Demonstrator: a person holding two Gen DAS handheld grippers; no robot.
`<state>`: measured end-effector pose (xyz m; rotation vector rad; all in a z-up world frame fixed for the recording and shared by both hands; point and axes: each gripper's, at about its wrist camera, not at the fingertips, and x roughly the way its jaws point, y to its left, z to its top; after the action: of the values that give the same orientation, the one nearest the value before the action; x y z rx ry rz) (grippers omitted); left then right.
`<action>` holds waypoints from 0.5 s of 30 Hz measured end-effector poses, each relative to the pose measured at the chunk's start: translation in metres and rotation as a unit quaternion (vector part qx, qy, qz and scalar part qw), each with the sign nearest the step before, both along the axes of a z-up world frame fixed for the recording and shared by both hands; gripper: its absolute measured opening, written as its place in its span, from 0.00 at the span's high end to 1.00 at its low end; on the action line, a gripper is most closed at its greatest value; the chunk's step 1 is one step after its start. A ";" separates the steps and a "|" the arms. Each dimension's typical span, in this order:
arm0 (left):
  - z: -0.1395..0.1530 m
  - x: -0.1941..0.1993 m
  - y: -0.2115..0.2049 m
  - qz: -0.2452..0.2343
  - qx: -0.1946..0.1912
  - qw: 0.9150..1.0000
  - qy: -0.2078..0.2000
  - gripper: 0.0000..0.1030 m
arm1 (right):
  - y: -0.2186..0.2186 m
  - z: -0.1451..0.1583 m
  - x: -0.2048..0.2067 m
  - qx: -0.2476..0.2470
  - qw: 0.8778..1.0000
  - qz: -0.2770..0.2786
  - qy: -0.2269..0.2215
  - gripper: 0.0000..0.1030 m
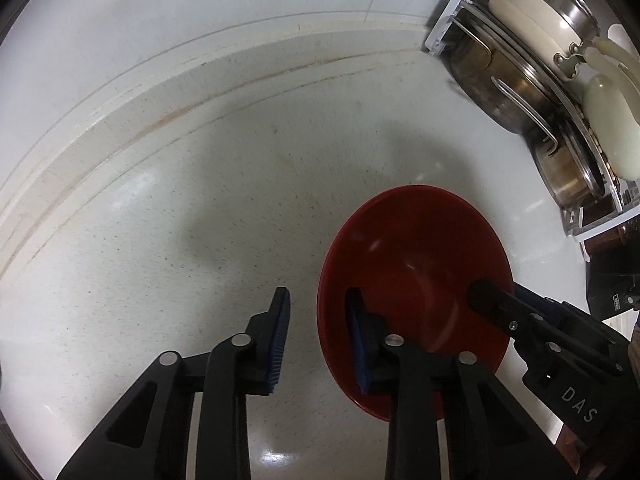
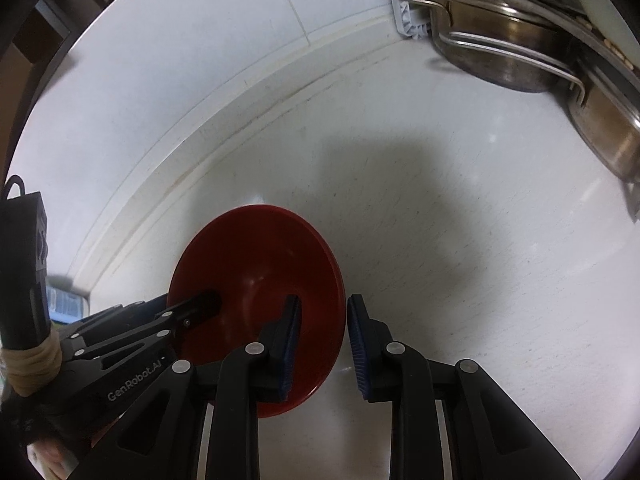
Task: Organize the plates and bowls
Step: 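Close both tools on the rim of the red-and-black bowl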
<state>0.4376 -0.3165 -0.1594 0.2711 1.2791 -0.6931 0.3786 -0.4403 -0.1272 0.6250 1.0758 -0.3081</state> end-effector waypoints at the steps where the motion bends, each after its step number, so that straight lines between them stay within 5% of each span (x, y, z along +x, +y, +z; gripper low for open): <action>1: -0.002 0.000 -0.001 0.000 0.002 1.000 0.001 0.77 | 0.000 -0.001 0.001 -0.002 1.000 0.000 0.004 0.81; 15: -0.006 0.002 -0.003 0.005 0.005 1.000 0.019 0.83 | 0.003 -0.002 0.000 -0.008 1.000 0.005 0.010 0.89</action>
<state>0.4397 -0.3198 -0.1655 0.2604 1.3202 -0.6859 0.3787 -0.4375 -0.1291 0.6035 1.0949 -0.3156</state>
